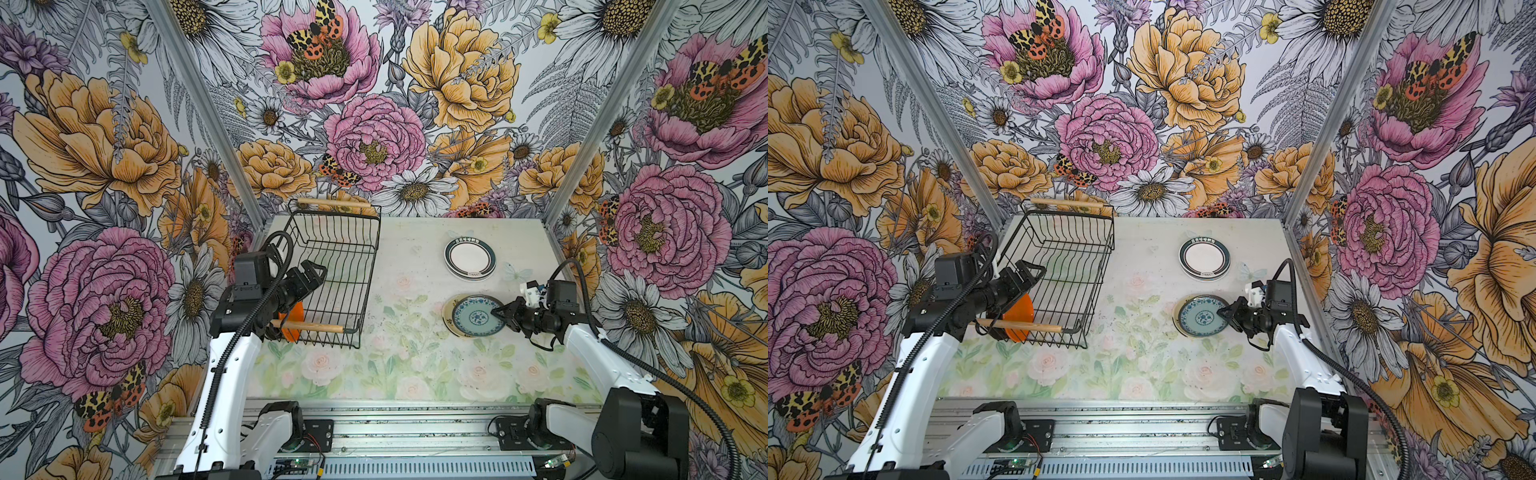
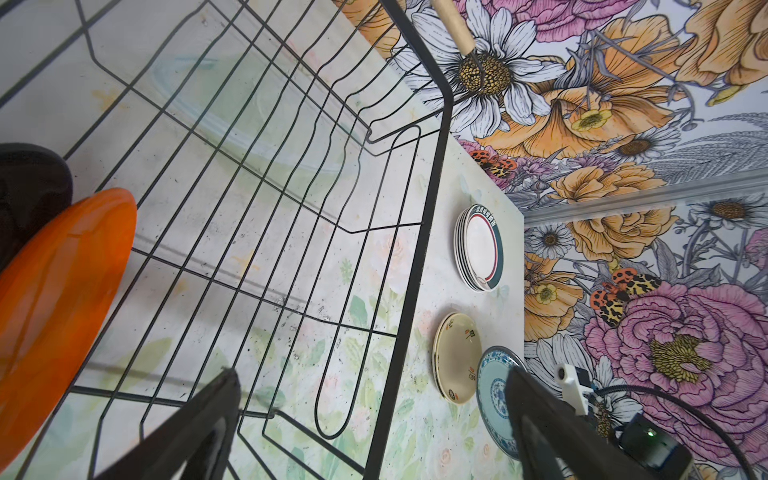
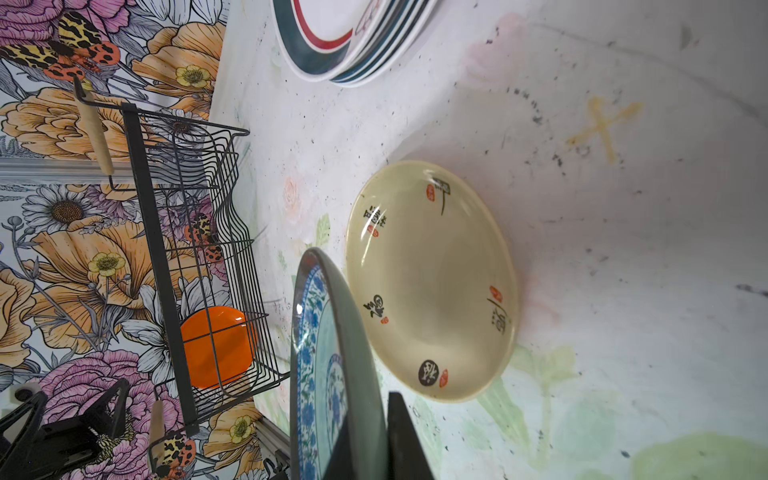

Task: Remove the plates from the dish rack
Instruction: 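Lower the blue-patterned plate onto the calligraphy plate with the right gripper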

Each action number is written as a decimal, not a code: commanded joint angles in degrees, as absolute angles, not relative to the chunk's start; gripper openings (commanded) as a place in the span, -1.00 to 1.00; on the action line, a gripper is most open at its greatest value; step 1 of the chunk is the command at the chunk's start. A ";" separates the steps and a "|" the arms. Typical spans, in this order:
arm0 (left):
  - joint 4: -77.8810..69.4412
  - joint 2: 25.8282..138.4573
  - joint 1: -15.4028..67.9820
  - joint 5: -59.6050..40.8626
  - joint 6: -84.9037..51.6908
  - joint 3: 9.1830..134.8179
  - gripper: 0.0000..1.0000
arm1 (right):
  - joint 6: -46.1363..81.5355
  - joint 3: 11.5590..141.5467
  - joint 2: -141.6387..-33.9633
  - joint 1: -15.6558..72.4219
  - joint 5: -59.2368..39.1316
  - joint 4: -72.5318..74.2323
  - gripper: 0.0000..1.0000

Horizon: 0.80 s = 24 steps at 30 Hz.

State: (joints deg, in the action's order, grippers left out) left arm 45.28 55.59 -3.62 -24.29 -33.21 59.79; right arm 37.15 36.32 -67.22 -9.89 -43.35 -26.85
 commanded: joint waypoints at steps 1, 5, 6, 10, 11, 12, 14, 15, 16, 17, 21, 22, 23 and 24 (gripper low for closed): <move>40.62 54.94 -4.14 -28.17 -34.57 58.67 0.97 | 39.32 35.05 -69.41 -9.27 -44.65 -19.42 -1.00; 37.90 53.08 -4.13 -28.03 -35.44 56.97 0.98 | 40.72 34.17 -73.03 -8.28 -43.96 -14.86 -1.00; 37.11 52.58 -4.14 -28.23 -35.72 56.50 0.98 | 40.76 34.23 -73.60 -8.01 -43.22 -14.38 -1.00; 36.06 51.94 -4.15 -27.89 -36.11 55.77 0.97 | 39.26 34.72 -76.32 -7.01 -41.69 -13.19 -1.00; 36.04 52.01 -4.14 -27.68 -36.30 55.65 0.97 | 39.07 34.72 -77.13 -6.92 -41.40 -12.71 -1.00; 35.95 52.18 -4.13 -27.69 -36.46 55.56 0.97 | 39.09 34.59 -77.75 -6.77 -41.30 -11.84 -1.00; 36.01 52.62 -4.13 -27.90 -36.60 55.47 0.97 | 39.20 34.53 -78.43 -6.55 -40.69 -10.72 -1.00; 35.95 52.86 -4.15 -27.95 -36.81 55.37 0.97 | 39.20 34.54 -78.70 -6.51 -40.62 -10.08 -1.00; 35.93 52.97 -4.18 -28.06 -36.97 55.29 0.98 | 39.13 34.53 -78.84 -6.49 -40.52 -9.87 -1.00; 35.81 53.08 -4.18 -28.04 -37.17 55.13 0.98 | 39.11 34.56 -78.91 -6.47 -40.35 -9.35 -1.00; 35.12 52.91 -4.14 -27.99 -37.86 54.50 0.97 | 39.18 35.24 -80.36 -6.33 -40.40 -8.29 -1.00; 34.86 52.91 -4.14 -27.99 -38.09 54.35 0.97 | 39.19 35.40 -80.91 -6.23 -40.45 -8.09 -1.00; 34.62 52.80 -4.13 -28.18 -38.03 54.10 0.97 | 39.20 35.54 -81.41 -6.15 -40.34 -7.84 -1.00; 34.47 52.91 -4.07 -28.66 -38.06 54.01 0.98 | 39.28 35.64 -81.95 -6.07 -40.25 -7.53 -1.00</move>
